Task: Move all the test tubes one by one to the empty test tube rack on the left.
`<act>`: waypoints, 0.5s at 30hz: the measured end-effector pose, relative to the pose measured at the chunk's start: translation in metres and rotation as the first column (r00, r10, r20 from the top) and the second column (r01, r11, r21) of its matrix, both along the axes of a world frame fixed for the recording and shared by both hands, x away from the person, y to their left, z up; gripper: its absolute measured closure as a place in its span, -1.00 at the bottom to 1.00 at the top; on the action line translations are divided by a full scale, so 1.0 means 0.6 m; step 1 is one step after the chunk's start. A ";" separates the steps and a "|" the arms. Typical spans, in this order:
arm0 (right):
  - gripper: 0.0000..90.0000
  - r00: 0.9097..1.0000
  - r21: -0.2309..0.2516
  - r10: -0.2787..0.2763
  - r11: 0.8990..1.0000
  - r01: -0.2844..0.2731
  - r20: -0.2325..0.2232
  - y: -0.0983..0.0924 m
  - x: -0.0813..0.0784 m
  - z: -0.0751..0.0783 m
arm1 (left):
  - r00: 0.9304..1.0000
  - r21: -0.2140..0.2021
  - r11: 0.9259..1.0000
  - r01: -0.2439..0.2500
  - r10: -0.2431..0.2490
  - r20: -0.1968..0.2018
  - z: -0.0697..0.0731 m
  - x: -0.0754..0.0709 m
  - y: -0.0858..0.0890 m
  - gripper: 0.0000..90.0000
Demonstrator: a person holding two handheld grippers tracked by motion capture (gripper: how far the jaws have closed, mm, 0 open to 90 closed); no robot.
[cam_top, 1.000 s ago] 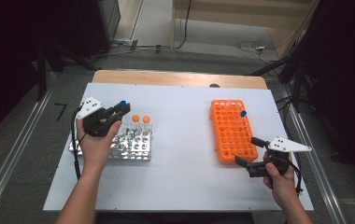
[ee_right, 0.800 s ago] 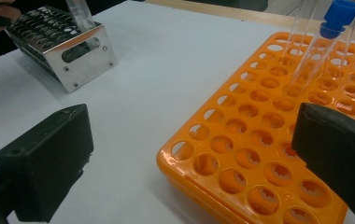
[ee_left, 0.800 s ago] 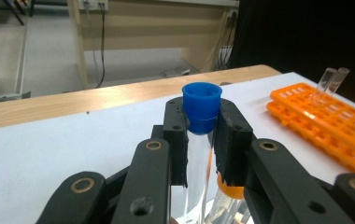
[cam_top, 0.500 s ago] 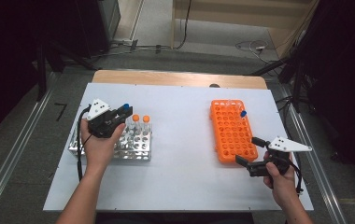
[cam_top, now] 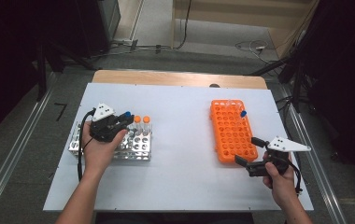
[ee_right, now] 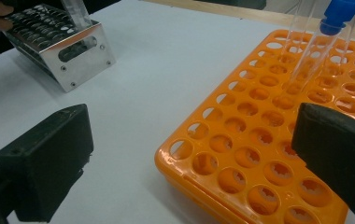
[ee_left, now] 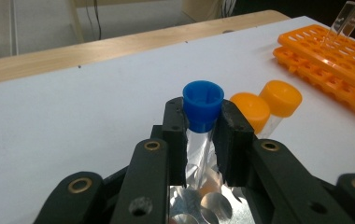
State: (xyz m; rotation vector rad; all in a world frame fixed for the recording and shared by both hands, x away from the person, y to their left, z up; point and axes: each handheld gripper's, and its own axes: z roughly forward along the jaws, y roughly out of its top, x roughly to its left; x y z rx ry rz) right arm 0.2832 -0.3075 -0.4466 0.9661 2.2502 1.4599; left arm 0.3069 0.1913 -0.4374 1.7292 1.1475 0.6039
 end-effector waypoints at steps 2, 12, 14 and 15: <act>-1.00 1.000 -0.001 0.000 1.000 0.000 -0.002 0.000 0.000 0.000 | 1.000 0.006 1.000 0.007 -0.007 -0.013 -0.003 0.001 -0.002 0.66; -1.00 1.000 -0.003 -0.005 1.000 0.005 -0.004 0.000 0.003 -0.001 | 0.999 -0.031 0.999 -0.032 0.031 -0.019 -0.001 -0.010 0.008 0.16; -1.00 1.000 0.005 -0.007 1.000 0.007 -0.005 -0.001 0.006 -0.001 | 0.999 -0.053 0.998 -0.032 0.032 -0.008 0.003 -0.018 0.011 0.04; -1.00 1.000 0.005 -0.011 1.000 0.011 -0.004 -0.002 0.007 0.000 | 0.999 -0.063 0.998 -0.032 0.032 0.002 0.005 -0.023 0.013 -0.02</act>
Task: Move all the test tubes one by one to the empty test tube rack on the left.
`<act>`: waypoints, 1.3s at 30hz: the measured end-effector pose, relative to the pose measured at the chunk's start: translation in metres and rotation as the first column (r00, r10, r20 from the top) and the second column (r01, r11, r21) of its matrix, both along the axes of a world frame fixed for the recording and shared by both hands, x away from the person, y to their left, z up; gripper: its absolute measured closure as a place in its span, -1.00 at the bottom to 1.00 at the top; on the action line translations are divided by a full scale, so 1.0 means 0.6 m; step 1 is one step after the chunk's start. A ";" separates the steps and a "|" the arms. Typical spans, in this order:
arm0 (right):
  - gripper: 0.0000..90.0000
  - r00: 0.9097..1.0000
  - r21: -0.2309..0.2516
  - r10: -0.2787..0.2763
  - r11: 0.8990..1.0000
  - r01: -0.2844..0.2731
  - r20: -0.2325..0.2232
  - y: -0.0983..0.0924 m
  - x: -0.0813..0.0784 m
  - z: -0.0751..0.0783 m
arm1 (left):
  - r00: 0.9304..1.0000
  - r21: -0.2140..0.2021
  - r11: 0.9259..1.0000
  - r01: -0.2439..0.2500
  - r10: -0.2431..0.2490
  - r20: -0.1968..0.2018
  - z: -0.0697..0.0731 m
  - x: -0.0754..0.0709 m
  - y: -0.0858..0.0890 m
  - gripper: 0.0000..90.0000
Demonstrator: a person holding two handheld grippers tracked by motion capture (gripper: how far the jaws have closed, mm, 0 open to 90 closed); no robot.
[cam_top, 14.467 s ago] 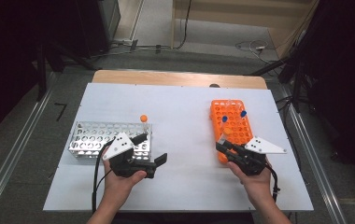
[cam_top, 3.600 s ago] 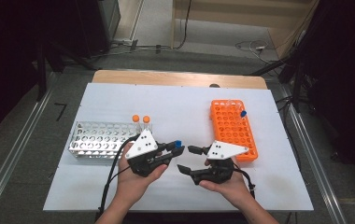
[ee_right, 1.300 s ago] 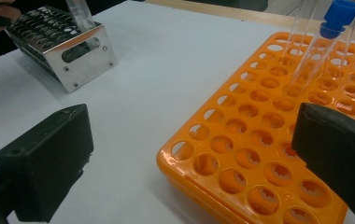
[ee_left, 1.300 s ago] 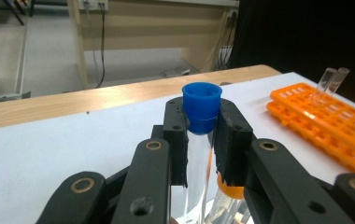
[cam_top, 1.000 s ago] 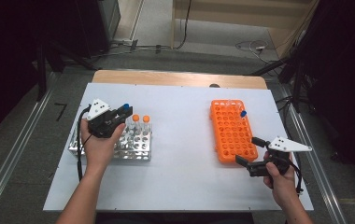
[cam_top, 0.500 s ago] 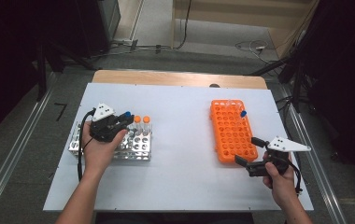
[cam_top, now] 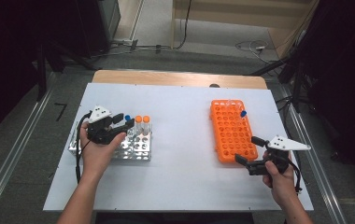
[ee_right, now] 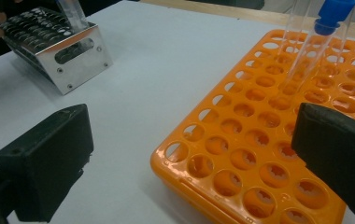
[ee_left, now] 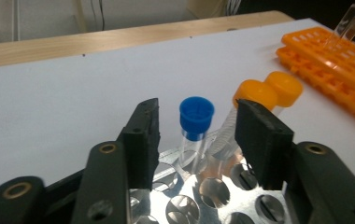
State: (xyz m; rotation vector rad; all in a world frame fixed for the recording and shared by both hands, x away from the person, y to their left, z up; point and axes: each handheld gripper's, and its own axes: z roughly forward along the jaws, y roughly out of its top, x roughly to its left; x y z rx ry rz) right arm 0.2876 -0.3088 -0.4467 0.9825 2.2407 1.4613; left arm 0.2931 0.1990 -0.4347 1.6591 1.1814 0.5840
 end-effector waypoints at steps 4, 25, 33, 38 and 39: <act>-1.00 1.000 0.012 -0.023 1.000 0.023 -0.003 0.000 0.008 0.003 | 0.999 -0.037 0.999 0.022 -0.021 0.027 0.007 -0.023 0.000 -0.35; -0.07 0.968 0.007 -0.240 0.970 0.241 -0.072 0.014 0.102 -0.011 | 0.978 -0.070 0.979 0.192 -0.185 0.096 0.012 -0.089 -0.041 -1.00; 0.22 0.952 -0.052 -0.289 0.957 0.285 -0.104 0.035 0.137 -0.021 | 0.978 -0.062 0.979 0.193 -0.188 0.087 0.009 -0.093 -0.042 -1.00; 0.33 0.942 -0.105 -0.315 0.947 0.304 -0.117 0.045 0.150 -0.025 | 0.979 -0.067 0.980 0.189 -0.183 0.088 0.009 -0.095 -0.039 -1.00; 0.34 0.941 -0.117 -0.316 0.946 0.303 -0.120 0.047 0.152 -0.025 | 0.980 -0.066 0.980 0.186 -0.180 0.088 0.009 -0.096 -0.038 -1.00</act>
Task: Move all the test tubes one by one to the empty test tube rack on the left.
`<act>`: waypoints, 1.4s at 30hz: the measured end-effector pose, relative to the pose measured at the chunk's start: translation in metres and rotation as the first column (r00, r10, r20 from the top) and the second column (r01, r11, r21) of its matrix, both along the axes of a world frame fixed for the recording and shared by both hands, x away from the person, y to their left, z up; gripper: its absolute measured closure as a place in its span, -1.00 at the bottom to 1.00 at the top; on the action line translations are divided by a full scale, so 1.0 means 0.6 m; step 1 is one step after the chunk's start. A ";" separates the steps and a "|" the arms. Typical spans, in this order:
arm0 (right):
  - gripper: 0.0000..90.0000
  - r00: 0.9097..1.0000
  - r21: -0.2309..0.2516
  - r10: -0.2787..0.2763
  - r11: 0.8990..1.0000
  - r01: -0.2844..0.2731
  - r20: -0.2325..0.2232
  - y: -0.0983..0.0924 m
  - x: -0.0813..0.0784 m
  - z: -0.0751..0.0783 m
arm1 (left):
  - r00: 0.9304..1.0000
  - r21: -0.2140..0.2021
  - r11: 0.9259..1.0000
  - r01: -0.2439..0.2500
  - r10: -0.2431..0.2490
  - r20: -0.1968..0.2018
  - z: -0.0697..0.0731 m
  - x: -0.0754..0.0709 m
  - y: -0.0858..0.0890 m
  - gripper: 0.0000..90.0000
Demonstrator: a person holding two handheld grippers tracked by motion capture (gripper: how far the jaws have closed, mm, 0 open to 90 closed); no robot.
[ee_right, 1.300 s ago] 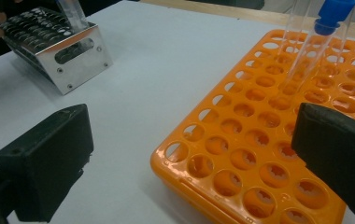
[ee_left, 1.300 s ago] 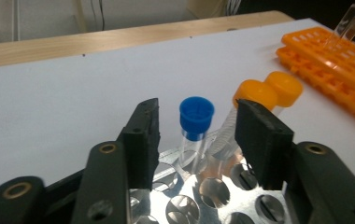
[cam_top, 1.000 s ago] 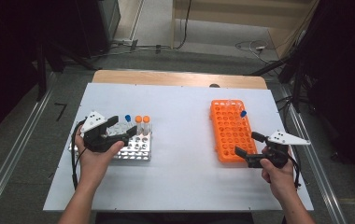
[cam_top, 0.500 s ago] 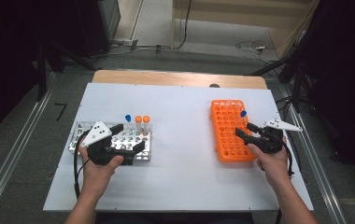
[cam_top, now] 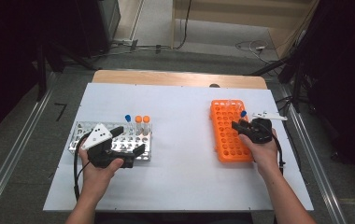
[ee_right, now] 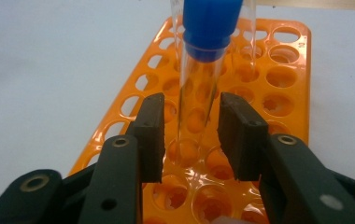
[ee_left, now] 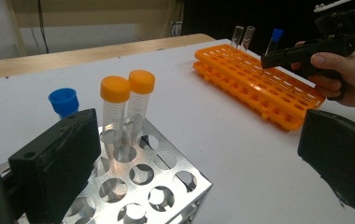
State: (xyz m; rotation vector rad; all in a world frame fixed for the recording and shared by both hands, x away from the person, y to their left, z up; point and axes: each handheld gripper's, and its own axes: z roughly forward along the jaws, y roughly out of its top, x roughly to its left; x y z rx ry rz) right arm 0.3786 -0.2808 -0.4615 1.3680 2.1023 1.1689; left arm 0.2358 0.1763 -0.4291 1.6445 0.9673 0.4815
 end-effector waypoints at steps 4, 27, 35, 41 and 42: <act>0.51 1.000 -0.066 -0.021 0.998 0.019 -0.019 0.012 0.005 -0.001 | 1.000 -0.002 1.000 -0.005 0.005 0.000 0.001 -0.002 0.003 -1.00; 0.67 0.976 0.041 0.103 0.993 -0.112 0.191 0.006 -0.053 0.043 | 0.999 0.003 0.999 0.040 -0.040 0.024 0.013 -0.003 -0.027 -1.00; 0.67 0.955 0.066 0.225 0.968 -0.241 0.194 0.035 -0.098 0.051 | 0.995 0.003 0.996 0.089 -0.089 0.032 0.021 -0.003 -0.053 -1.00; 0.67 0.927 0.069 0.320 0.939 -0.338 0.195 0.067 -0.127 0.055 | 0.990 0.002 0.991 0.136 -0.136 0.040 0.024 -0.001 -0.080 -0.99; 0.67 0.922 0.066 0.334 0.933 -0.353 0.196 0.073 -0.131 0.055 | 0.989 0.003 0.989 0.145 -0.145 0.039 0.024 -0.001 -0.084 -0.99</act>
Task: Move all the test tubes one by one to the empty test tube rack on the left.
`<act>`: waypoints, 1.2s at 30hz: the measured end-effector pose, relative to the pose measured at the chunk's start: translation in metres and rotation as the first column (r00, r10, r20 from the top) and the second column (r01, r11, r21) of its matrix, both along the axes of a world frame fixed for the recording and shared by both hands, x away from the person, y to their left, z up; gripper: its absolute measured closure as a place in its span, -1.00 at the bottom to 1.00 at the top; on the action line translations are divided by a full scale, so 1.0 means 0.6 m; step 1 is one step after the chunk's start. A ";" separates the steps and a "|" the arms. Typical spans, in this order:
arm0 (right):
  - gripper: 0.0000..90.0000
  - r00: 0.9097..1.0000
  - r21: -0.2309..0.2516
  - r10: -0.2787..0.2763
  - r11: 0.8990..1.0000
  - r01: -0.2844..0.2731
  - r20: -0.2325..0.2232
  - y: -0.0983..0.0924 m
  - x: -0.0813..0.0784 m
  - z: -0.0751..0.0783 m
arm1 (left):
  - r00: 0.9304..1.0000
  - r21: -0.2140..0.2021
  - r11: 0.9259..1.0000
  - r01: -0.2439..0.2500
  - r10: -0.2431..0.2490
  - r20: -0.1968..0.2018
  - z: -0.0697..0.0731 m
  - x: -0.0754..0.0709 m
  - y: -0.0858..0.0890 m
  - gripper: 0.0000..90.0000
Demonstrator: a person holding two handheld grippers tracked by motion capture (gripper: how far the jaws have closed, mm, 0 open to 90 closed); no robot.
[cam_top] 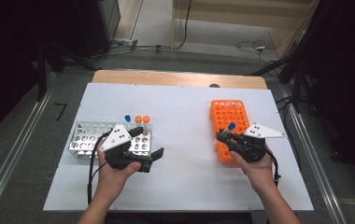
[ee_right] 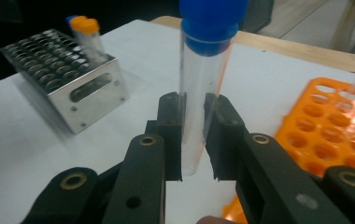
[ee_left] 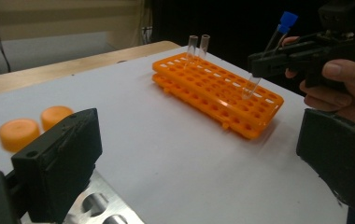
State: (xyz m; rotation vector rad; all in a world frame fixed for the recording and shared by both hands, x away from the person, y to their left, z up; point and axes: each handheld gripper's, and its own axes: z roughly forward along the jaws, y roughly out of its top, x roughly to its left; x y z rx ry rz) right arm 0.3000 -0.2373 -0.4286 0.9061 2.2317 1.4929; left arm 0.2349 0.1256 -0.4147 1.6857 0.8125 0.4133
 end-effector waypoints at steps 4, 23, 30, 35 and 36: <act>0.67 0.998 0.003 0.056 0.998 -0.056 -0.015 0.025 -0.016 -0.002 | 0.999 -0.005 0.999 0.036 -0.036 0.000 0.000 -0.001 -0.018 -0.98; 0.67 0.971 -0.048 0.238 0.970 -0.240 -0.032 0.122 -0.066 -0.014 | 0.983 -0.004 0.983 0.184 -0.184 -0.005 -0.005 -0.009 -0.082 0.00; 0.67 0.961 -0.061 0.275 0.959 -0.277 -0.038 0.141 -0.077 -0.015 | 0.974 -0.003 0.974 0.226 -0.226 0.005 -0.008 -0.011 -0.092 0.34; 0.67 0.952 -0.067 0.303 0.950 -0.305 -0.039 0.151 -0.083 -0.015 | 0.969 0.002 0.970 0.245 -0.245 0.009 -0.009 -0.012 -0.100 0.51; 0.67 0.950 -0.069 0.309 0.948 -0.311 -0.041 0.153 -0.085 -0.015 | 0.968 0.002 0.968 0.251 -0.251 0.009 -0.010 -0.012 -0.100 0.55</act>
